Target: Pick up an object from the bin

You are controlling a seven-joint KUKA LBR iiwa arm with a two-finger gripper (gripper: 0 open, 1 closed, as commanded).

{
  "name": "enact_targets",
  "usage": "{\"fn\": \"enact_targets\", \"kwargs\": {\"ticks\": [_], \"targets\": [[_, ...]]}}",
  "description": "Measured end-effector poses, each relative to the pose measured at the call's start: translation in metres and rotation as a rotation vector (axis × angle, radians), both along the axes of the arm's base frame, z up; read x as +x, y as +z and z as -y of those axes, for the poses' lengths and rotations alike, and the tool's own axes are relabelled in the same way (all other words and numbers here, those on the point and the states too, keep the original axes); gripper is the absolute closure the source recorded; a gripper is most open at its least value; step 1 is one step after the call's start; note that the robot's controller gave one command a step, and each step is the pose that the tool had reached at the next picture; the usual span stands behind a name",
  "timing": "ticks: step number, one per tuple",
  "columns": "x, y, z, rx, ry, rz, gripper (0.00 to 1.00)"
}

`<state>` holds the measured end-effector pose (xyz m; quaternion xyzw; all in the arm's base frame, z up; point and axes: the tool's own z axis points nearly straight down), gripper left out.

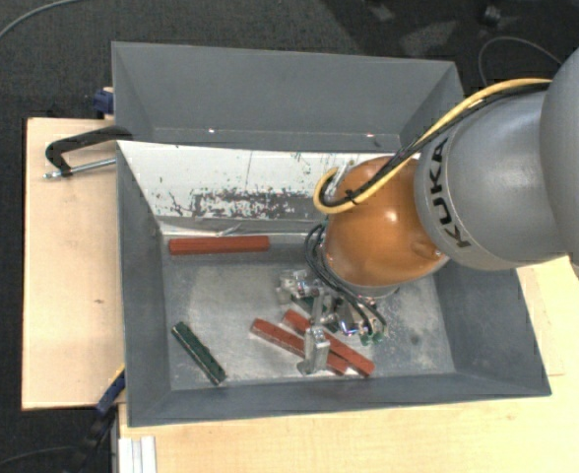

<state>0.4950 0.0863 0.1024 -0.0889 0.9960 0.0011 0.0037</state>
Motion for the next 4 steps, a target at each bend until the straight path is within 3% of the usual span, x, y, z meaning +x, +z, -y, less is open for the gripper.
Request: {"fn": "enact_targets", "kwargs": {"ticks": [1, 2, 3, 4], "targets": [[0.004, 0.001, 0.014, 0.0, -0.122, -0.002, 0.0], [-0.003, -0.032, 0.017, 0.001, -0.237, -0.005, 0.0], [-0.002, -0.031, 0.016, 0.001, -0.237, -0.004, 0.0], [0.004, -0.026, 0.016, 0.005, -0.239, 0.014, 1.0]]}}
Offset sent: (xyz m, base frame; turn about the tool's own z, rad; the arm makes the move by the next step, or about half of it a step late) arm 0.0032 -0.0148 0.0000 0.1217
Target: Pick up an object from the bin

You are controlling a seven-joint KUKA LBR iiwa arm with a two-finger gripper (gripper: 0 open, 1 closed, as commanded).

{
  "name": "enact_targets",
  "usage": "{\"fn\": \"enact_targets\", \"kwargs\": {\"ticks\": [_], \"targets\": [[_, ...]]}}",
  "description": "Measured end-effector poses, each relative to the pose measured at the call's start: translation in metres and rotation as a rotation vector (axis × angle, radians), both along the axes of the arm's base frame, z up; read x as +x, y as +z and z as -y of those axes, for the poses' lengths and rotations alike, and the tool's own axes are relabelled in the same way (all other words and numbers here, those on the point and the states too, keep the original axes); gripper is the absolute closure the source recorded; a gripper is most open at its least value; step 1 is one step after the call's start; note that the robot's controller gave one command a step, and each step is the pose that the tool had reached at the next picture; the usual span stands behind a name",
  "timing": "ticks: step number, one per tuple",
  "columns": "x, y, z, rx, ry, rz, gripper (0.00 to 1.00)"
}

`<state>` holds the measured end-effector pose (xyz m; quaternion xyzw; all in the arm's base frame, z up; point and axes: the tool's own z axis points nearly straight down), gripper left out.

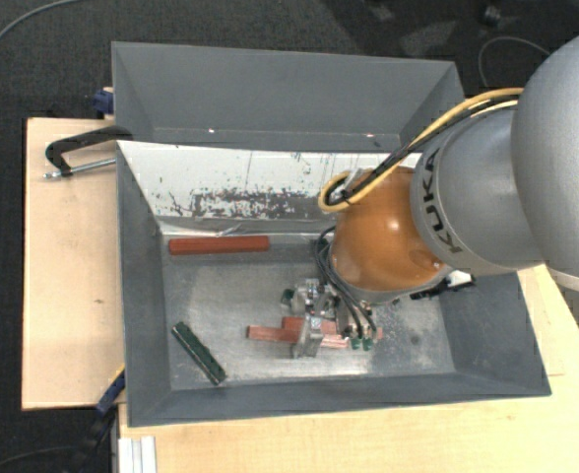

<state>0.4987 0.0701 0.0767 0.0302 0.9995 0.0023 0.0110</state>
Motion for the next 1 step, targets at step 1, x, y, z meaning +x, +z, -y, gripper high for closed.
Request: {"fn": "enact_targets", "kwargs": {"ticks": [1], "targets": [[0.0027, 0.0666, -0.0008, -0.001, 0.0, -0.01, 1.0]]}}
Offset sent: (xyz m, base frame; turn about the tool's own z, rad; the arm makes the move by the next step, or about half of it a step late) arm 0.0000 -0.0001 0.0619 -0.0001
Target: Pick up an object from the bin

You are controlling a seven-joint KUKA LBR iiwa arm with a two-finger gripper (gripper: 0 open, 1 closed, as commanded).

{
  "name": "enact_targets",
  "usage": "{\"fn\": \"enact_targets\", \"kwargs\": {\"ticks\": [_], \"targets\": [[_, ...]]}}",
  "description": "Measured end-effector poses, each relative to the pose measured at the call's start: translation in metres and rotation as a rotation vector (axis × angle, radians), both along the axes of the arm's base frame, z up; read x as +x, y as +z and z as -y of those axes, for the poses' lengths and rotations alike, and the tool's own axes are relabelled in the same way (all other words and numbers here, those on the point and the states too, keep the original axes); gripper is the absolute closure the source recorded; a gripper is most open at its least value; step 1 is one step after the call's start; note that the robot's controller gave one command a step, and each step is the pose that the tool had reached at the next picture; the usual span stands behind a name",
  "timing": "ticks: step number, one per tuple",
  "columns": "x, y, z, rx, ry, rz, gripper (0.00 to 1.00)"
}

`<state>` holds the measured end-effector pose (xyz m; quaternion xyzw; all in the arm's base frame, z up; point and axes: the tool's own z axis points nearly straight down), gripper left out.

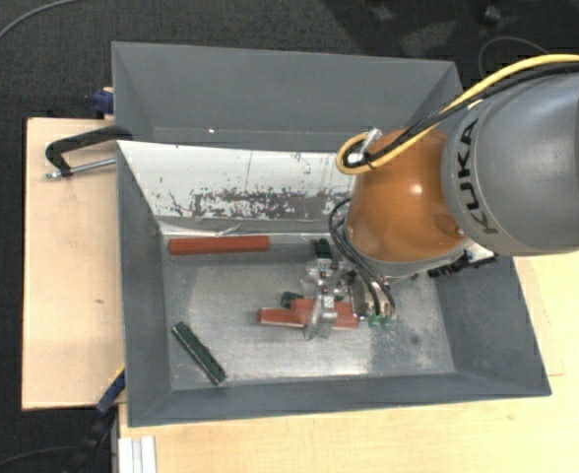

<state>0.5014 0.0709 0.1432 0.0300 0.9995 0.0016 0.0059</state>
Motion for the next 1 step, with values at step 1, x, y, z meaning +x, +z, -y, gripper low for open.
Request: {"fn": "enact_targets", "kwargs": {"ticks": [1], "targets": [[0.0023, 0.0444, -0.0008, 0.0, 0.0, -0.002, 1.0]]}}
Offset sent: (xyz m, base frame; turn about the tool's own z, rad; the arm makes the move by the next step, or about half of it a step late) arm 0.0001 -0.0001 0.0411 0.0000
